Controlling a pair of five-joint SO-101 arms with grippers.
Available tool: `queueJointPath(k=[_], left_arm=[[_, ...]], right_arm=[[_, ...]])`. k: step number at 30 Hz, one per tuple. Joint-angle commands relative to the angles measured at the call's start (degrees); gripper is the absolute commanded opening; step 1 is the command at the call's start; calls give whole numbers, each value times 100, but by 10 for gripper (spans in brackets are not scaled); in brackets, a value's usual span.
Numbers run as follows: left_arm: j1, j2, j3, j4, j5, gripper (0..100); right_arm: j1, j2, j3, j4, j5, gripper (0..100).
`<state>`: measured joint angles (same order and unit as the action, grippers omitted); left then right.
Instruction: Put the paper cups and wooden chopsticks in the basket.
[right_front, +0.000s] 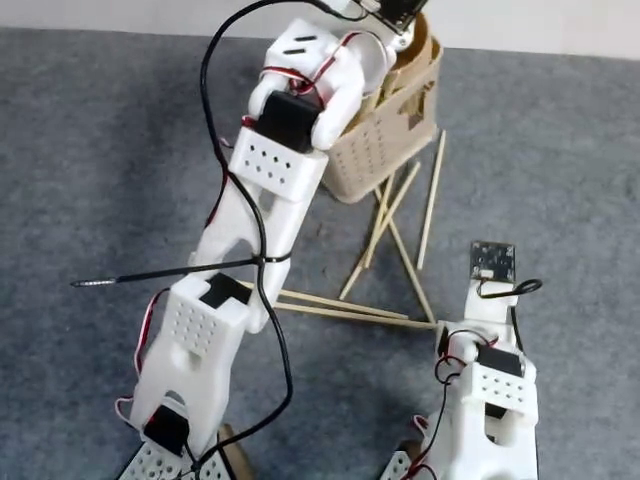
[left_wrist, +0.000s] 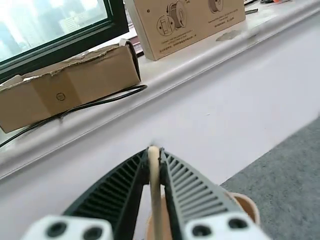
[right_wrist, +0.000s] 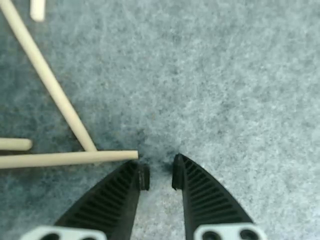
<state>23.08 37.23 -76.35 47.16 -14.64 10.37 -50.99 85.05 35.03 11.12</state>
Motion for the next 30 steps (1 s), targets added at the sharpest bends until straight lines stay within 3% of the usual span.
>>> queueJointPath(k=[1, 13, 19, 30], left_arm=[[48, -593, -277, 105, -53, 7], [-356, -1297, -295, 642, -62, 7], [-444, -1666, -286, 1407, -35, 7], [-567, -1666, -277, 2242, 554, 7]], right_arm=[[-57, -31, -13, -75, -9, 101], [-57, -31, -13, -75, -9, 101], [-57, -31, -13, -75, -9, 101], [-57, -31, -13, -75, -9, 101]])
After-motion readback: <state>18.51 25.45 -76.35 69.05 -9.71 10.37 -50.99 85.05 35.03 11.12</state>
